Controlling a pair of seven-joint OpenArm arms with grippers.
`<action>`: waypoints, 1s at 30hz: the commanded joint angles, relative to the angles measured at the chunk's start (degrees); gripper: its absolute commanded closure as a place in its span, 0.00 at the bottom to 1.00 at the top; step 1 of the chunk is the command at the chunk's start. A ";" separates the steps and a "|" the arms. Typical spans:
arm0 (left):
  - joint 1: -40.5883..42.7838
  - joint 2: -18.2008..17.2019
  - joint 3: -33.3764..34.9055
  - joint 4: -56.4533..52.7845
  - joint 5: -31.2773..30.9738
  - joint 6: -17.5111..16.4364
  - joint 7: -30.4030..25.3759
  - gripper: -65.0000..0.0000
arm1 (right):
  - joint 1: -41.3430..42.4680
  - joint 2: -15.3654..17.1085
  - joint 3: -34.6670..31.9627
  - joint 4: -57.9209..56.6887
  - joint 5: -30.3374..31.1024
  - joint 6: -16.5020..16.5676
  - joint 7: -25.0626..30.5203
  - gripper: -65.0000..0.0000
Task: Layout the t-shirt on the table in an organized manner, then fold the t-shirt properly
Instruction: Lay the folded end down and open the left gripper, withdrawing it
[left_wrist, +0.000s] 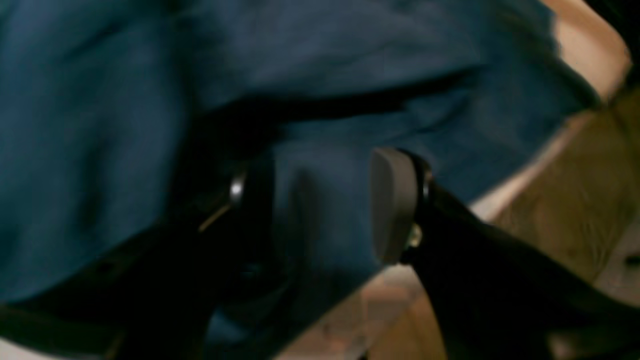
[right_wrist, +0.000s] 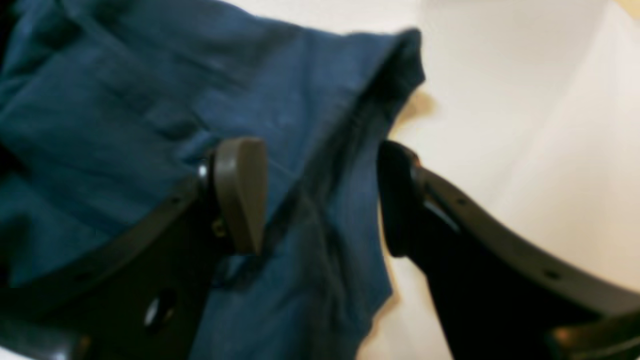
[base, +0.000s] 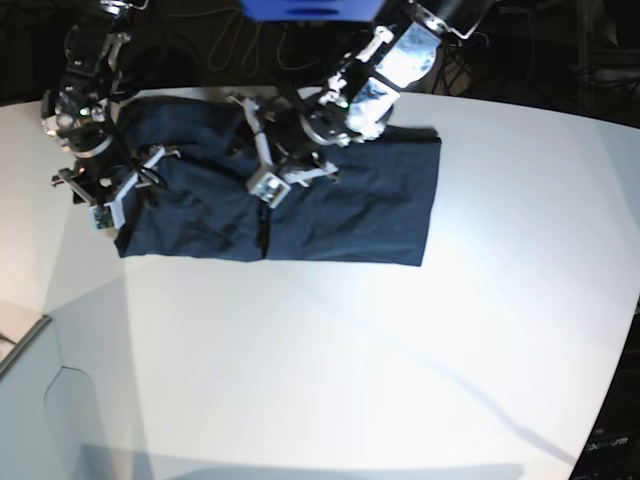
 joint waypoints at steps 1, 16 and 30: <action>-0.63 0.05 1.05 0.86 -0.37 -0.36 -1.09 0.54 | 0.54 0.38 -0.01 0.54 0.72 -0.11 1.46 0.46; 4.12 -9.97 -13.46 12.90 -0.46 -0.36 -1.00 0.54 | 6.34 0.64 6.50 -13.70 0.63 -0.20 1.81 0.46; 8.78 -11.11 -41.59 11.76 -13.56 -0.36 -0.65 0.54 | 7.49 0.64 6.32 -22.49 0.63 -0.11 1.99 0.47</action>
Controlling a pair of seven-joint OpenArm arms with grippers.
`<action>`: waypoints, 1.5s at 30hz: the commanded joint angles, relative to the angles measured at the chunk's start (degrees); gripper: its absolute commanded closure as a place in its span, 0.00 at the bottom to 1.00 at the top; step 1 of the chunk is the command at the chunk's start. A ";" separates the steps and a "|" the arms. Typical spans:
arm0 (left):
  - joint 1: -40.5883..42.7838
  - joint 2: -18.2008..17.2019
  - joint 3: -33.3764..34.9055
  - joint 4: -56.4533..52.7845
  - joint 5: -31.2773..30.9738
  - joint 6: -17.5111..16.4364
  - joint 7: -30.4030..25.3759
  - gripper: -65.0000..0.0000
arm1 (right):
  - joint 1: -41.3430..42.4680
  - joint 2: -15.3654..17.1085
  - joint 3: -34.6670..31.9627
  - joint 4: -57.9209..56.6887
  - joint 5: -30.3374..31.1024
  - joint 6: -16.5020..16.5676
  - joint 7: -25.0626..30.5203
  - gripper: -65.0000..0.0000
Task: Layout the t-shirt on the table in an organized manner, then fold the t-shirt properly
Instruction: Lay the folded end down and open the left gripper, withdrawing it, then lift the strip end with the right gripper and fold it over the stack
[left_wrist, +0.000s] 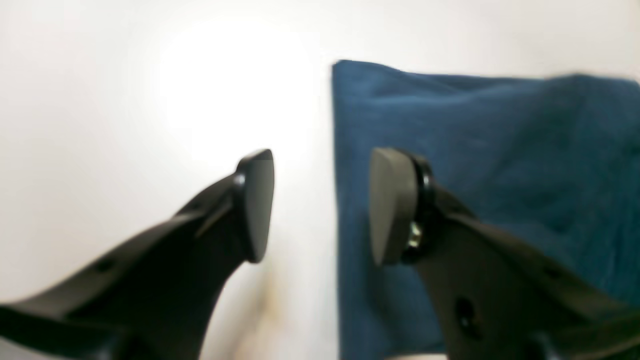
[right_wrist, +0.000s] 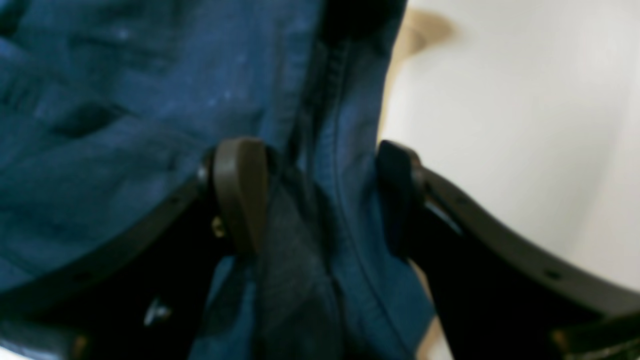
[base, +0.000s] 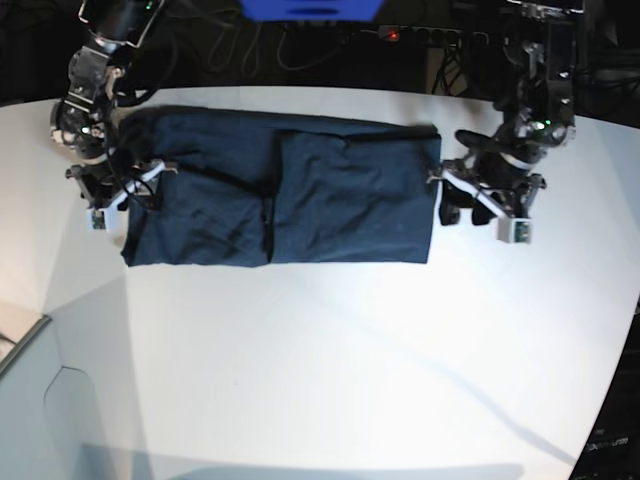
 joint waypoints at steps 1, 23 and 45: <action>-0.33 -0.18 -0.96 0.57 -0.84 -0.36 -1.13 0.54 | -0.58 -0.13 -0.15 -1.25 -1.49 0.13 -4.15 0.47; -0.68 -0.18 -5.18 -4.88 -1.10 -0.36 -1.48 0.54 | -3.22 0.05 -5.60 7.98 -1.31 0.13 -4.24 1.00; -7.98 0.61 -4.57 -16.66 -1.28 -0.36 -1.48 0.54 | -12.45 -6.81 -26.78 38.75 -1.40 0.13 -4.59 1.00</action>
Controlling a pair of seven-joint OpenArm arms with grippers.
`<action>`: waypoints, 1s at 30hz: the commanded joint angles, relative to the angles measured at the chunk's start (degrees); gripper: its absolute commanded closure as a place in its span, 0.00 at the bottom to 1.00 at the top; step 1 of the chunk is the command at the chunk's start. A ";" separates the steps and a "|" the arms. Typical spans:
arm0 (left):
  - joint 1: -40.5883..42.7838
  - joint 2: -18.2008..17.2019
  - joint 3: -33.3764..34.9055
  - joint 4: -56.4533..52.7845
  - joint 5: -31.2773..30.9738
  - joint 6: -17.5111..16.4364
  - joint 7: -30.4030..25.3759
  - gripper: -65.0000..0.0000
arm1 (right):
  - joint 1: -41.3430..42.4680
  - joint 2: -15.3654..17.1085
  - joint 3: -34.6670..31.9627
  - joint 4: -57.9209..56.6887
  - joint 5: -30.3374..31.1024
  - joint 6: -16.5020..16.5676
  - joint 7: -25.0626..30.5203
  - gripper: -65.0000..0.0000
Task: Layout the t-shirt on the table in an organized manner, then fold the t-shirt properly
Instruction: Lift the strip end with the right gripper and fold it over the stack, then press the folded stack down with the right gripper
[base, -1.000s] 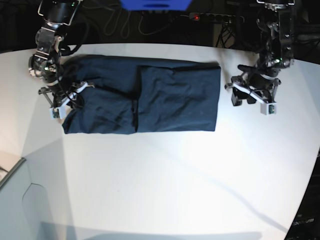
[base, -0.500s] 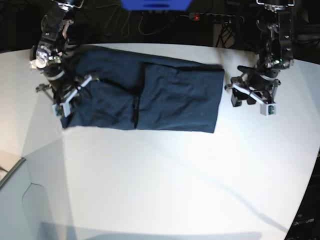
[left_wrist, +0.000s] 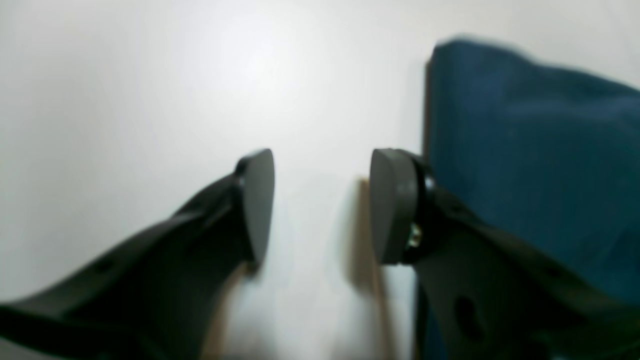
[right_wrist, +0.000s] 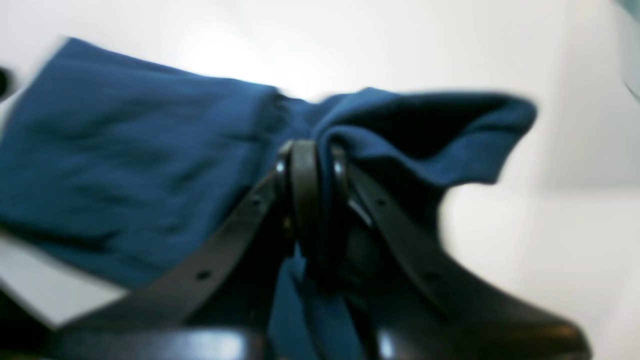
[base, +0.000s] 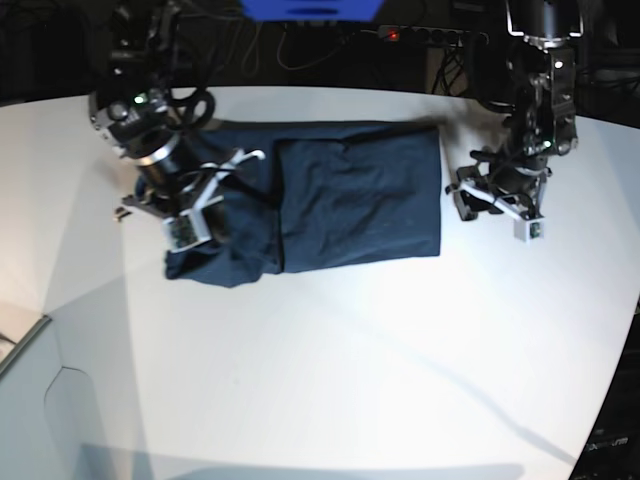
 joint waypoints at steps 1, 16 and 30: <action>-0.55 -0.11 -0.20 0.14 -0.36 -0.14 -0.26 0.54 | 0.51 -0.14 -1.92 1.60 1.18 0.04 1.85 1.00; -1.96 0.94 3.49 -0.39 0.17 -0.14 -0.08 0.54 | 7.64 -0.14 -23.81 -10.53 1.09 -0.04 2.21 1.00; 5.43 -2.93 2.97 8.76 -0.36 -0.14 0.18 0.54 | 17.39 -0.84 -29.70 -22.40 1.18 -5.49 2.29 1.00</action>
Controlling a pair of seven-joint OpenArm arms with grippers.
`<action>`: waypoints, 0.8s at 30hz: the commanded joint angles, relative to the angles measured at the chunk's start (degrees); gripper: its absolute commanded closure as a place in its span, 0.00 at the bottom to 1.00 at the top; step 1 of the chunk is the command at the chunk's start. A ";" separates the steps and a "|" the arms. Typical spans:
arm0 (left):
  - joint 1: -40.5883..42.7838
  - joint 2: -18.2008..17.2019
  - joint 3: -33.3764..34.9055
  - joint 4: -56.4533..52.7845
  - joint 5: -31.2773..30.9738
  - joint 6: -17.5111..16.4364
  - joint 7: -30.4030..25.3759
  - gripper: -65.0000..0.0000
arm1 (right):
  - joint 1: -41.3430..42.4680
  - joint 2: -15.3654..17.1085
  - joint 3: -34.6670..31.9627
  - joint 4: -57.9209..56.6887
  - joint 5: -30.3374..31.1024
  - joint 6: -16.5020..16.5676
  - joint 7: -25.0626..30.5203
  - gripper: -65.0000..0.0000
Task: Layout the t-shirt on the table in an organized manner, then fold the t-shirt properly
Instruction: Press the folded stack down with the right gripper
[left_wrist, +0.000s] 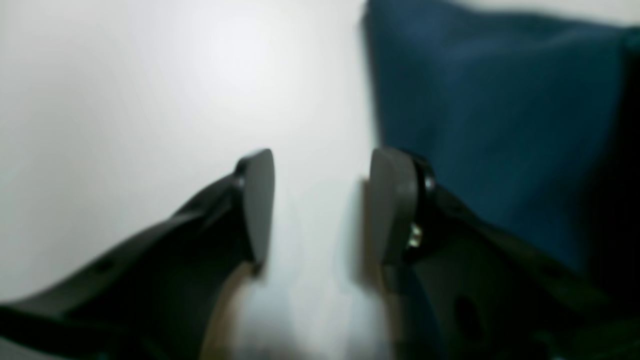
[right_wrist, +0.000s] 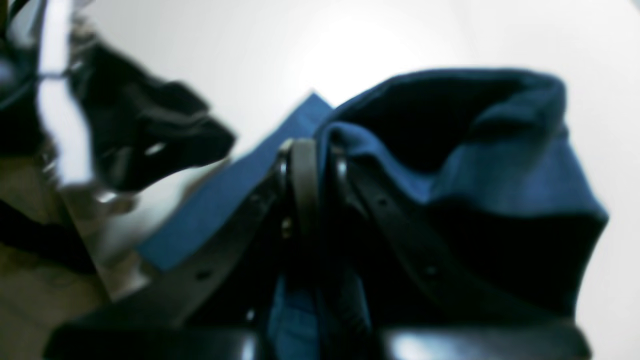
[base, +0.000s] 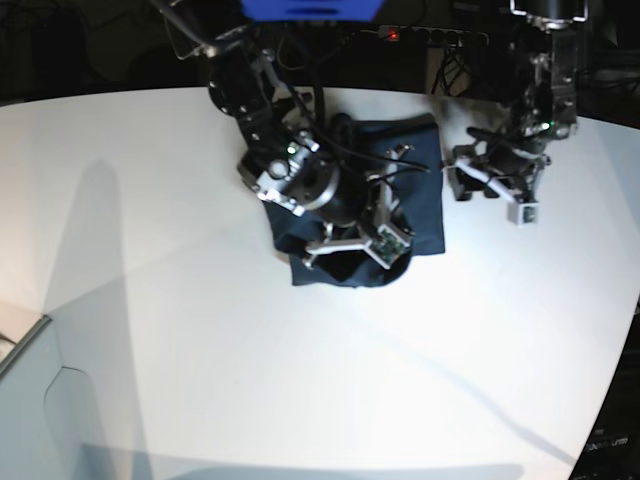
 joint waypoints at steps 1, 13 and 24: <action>0.10 -0.85 -0.29 2.42 -0.65 -0.52 -1.24 0.54 | 1.22 -0.89 -0.59 0.06 1.05 -0.47 1.33 1.00; 6.52 -1.82 -7.59 5.59 -0.65 -0.52 -1.24 0.54 | 5.18 -1.49 -3.40 -7.59 1.05 -0.56 1.42 1.00; 6.87 -1.91 -7.59 5.59 -0.65 -0.52 -1.33 0.54 | 5.88 -1.49 -5.08 -6.79 1.14 -0.56 1.33 0.87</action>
